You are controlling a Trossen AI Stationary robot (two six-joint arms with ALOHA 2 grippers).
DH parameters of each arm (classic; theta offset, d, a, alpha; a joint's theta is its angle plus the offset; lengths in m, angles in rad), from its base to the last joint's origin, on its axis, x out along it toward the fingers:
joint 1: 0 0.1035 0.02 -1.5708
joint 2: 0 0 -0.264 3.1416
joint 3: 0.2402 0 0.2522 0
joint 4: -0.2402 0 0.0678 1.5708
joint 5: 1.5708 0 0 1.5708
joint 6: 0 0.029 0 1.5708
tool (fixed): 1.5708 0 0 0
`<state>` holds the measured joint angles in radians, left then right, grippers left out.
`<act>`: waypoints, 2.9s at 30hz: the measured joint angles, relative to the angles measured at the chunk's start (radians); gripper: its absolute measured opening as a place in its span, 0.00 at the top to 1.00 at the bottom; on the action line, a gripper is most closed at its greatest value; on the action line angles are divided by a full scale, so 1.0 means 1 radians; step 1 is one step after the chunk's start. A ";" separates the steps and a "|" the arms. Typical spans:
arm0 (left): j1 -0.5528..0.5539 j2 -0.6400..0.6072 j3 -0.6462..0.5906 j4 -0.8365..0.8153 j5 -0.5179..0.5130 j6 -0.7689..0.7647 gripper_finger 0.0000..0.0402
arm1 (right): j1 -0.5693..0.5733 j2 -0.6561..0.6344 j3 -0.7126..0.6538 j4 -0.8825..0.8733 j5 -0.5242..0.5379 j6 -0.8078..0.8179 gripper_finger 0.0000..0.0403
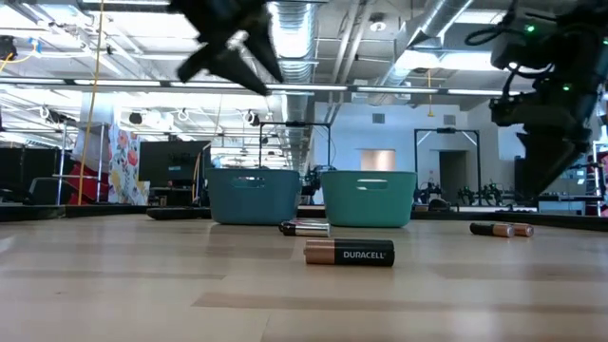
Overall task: Sort batteries
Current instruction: Put the silver battery into the green bin
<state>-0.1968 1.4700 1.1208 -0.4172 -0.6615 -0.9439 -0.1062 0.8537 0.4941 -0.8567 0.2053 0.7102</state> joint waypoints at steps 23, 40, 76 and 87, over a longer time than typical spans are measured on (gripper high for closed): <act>0.068 0.614 0.575 -0.438 0.289 -0.587 0.66 | 0.105 -0.122 -0.036 0.099 -0.107 -0.079 0.59; 0.114 0.692 0.575 -0.445 0.317 -0.637 0.66 | 0.106 -0.122 -0.036 0.102 -0.107 -0.081 0.59; 0.059 0.770 0.577 -0.435 0.311 -0.615 0.90 | 0.106 -0.122 -0.036 0.105 -0.108 -0.080 0.59; 0.022 0.754 0.584 -0.441 0.277 -0.578 0.90 | 0.106 -0.122 -0.036 0.110 -0.108 -0.081 0.59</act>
<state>-0.1749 2.2244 1.7046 -0.8583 -0.3845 -1.5218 -0.0002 0.7317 0.4580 -0.7466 0.0975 0.6292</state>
